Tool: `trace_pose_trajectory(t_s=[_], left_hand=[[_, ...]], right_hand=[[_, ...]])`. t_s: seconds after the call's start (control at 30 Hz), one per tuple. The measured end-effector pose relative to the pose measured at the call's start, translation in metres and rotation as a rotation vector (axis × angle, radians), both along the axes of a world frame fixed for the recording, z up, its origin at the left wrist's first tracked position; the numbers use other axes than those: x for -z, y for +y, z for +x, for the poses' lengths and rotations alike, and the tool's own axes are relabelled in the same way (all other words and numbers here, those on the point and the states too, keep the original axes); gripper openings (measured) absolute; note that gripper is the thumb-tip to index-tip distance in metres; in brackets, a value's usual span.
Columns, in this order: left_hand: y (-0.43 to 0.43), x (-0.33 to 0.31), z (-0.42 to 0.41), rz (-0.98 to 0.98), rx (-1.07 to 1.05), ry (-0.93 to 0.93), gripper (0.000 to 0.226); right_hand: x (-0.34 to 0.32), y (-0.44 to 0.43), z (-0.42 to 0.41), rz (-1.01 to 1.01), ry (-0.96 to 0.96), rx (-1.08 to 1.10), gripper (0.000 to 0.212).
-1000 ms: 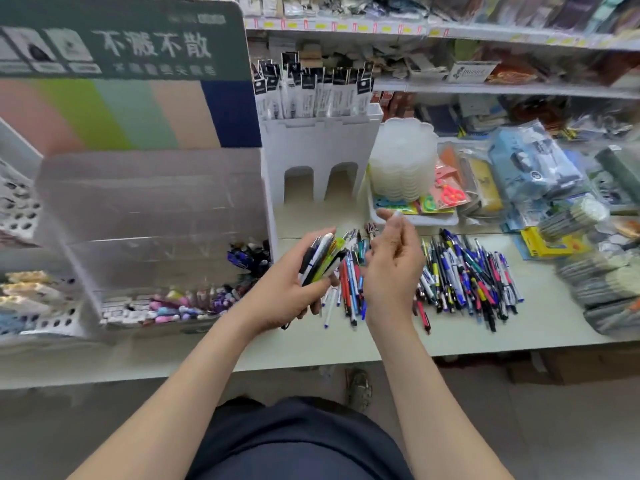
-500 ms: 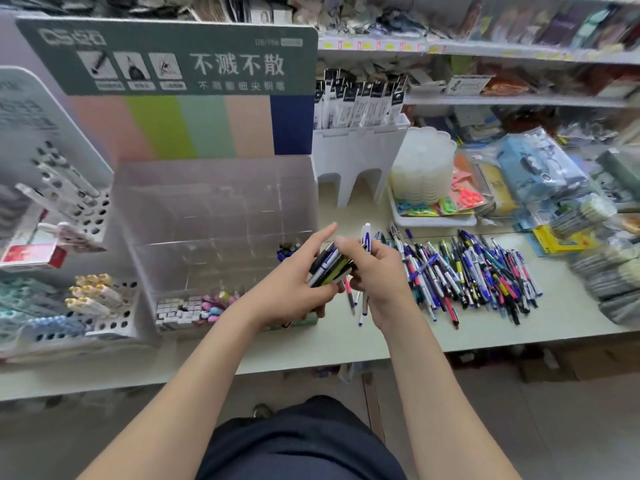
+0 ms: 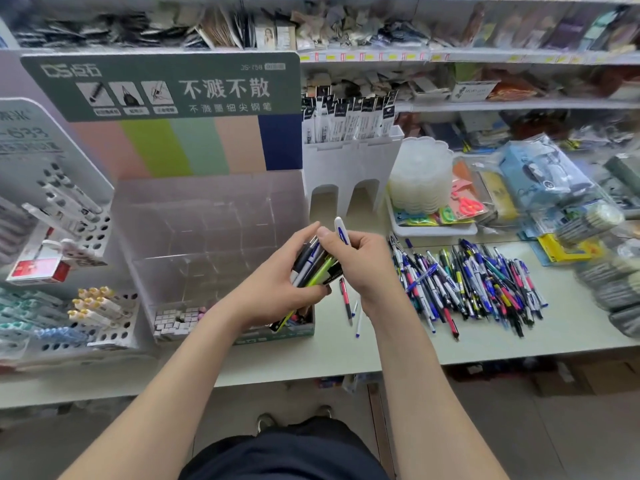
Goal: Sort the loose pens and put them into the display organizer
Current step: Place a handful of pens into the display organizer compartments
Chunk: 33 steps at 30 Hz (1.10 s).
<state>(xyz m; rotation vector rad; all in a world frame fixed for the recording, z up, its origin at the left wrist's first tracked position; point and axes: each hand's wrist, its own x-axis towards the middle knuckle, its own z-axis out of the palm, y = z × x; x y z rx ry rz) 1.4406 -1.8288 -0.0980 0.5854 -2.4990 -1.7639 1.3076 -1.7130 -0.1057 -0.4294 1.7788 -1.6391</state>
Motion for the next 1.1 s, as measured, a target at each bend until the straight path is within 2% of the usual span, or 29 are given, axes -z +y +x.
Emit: trace_pose_trajectory(t_s=[0.33,0.5,0.63,0.73,0.93,1.03,1.1], left_hand=[[0.008,0.010,-0.001,0.052,-0.010,0.060,0.083],[0.008,0.013,0.011,0.179,-0.028,0.084,0.062],[-0.006,0.009,0.020,0.173,-0.027,0.070,0.049],[-0.022,0.007,0.031,0.208,-0.018,0.068,0.042],[-0.062,0.012,0.067,0.277,-0.018,0.062,0.027],[-0.080,0.018,0.090,0.256,-0.019,0.037,0.021],[-0.092,0.020,0.105,0.226,-0.027,0.017,0.018]], right_hand=[[-0.006,0.004,-0.016,0.043,0.111,-0.031,0.028],[-0.010,0.000,-0.014,-0.010,0.137,-0.001,0.030],[-0.013,-0.018,-0.013,-0.057,0.125,0.094,0.027],[-0.012,-0.035,0.002,-0.151,0.036,-0.001,0.031],[0.001,-0.067,0.044,-0.136,-0.103,-0.197,0.029],[0.002,-0.089,0.067,-0.156,-0.046,-0.182,0.027],[-0.002,-0.108,0.082,-0.234,0.017,-0.056,0.026]])
